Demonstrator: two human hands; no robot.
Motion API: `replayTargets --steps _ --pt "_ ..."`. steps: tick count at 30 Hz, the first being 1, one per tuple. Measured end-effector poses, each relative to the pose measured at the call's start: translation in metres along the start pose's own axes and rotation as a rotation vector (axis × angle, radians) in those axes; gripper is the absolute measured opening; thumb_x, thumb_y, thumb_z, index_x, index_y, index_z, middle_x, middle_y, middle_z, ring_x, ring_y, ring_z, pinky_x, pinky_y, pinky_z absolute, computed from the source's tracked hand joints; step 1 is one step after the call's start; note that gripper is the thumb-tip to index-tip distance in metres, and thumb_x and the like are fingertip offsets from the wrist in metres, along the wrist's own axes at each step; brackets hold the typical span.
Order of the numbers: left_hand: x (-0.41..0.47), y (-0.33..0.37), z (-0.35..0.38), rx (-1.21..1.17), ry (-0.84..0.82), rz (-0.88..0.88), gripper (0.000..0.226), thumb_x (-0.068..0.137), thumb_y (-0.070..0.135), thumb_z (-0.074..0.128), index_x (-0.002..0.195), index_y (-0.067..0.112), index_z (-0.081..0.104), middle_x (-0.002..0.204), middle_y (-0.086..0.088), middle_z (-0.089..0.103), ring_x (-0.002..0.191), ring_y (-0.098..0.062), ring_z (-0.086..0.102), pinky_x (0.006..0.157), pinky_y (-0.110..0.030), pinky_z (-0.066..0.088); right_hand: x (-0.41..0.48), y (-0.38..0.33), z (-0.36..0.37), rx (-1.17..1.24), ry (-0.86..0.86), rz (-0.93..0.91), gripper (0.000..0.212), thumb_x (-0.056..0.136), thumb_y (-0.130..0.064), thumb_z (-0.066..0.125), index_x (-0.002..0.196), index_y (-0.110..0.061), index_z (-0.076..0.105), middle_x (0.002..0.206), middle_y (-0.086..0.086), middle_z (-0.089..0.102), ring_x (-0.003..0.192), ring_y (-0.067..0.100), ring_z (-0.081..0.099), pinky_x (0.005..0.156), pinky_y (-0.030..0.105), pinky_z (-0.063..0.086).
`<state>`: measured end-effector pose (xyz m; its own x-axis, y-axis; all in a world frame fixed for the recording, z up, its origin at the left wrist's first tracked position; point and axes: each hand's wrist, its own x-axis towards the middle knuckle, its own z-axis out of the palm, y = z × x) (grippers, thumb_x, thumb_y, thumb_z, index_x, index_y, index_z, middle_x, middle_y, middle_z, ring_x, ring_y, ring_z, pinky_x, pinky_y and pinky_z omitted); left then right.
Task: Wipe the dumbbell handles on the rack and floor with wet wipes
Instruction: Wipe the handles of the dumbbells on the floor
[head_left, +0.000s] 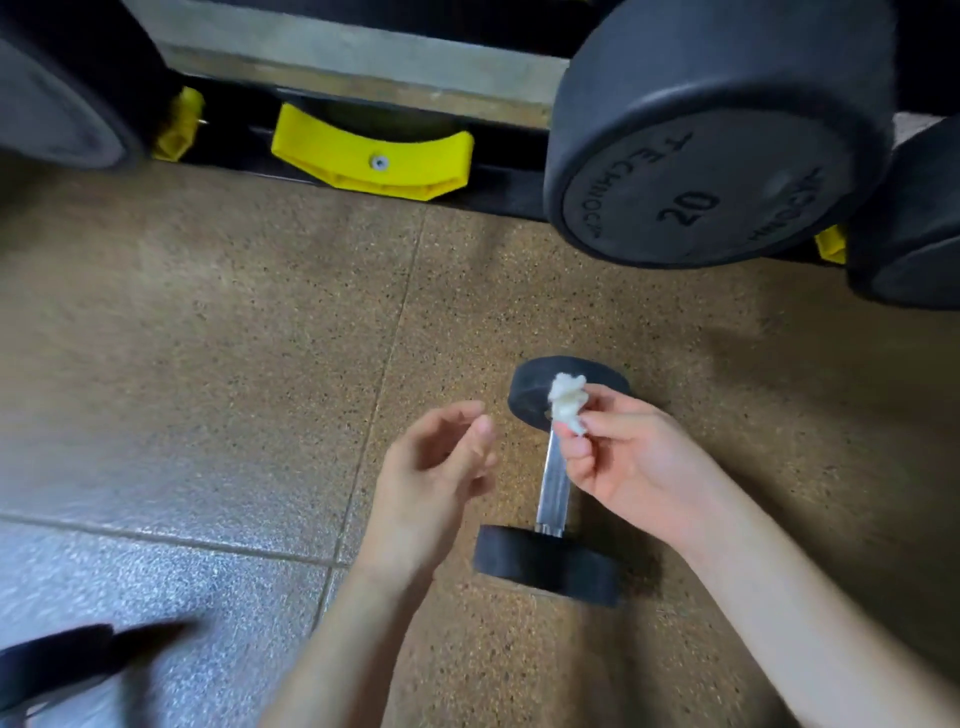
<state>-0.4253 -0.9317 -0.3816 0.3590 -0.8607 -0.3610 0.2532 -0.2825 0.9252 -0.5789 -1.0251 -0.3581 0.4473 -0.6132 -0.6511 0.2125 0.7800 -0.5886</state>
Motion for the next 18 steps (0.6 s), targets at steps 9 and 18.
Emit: replayTargets --steps 9,18 --pt "-0.103 0.183 -0.013 -0.263 0.080 0.035 0.007 0.073 0.018 0.079 0.073 0.018 0.072 0.070 -0.005 0.065 0.064 -0.015 0.059 0.063 -0.026 0.052 -0.136 -0.061 0.160 -0.124 0.008 0.037 0.012 0.091 0.001 0.051 0.092 0.001 0.063 0.060 0.007 0.050 0.044 0.006 0.041 0.039 0.014 0.031" --pt "-0.268 0.402 -0.037 -0.399 0.380 -0.148 0.012 0.085 0.005 0.063 0.097 0.004 0.065 0.072 -0.015 0.069 0.061 -0.018 0.062 0.058 -0.022 0.054 -0.344 -0.146 0.329 -0.603 -0.180 -0.142 0.016 0.078 -0.015 0.075 0.094 -0.017 0.075 0.080 0.002 0.070 0.071 0.007 0.063 0.065 0.017 0.050"
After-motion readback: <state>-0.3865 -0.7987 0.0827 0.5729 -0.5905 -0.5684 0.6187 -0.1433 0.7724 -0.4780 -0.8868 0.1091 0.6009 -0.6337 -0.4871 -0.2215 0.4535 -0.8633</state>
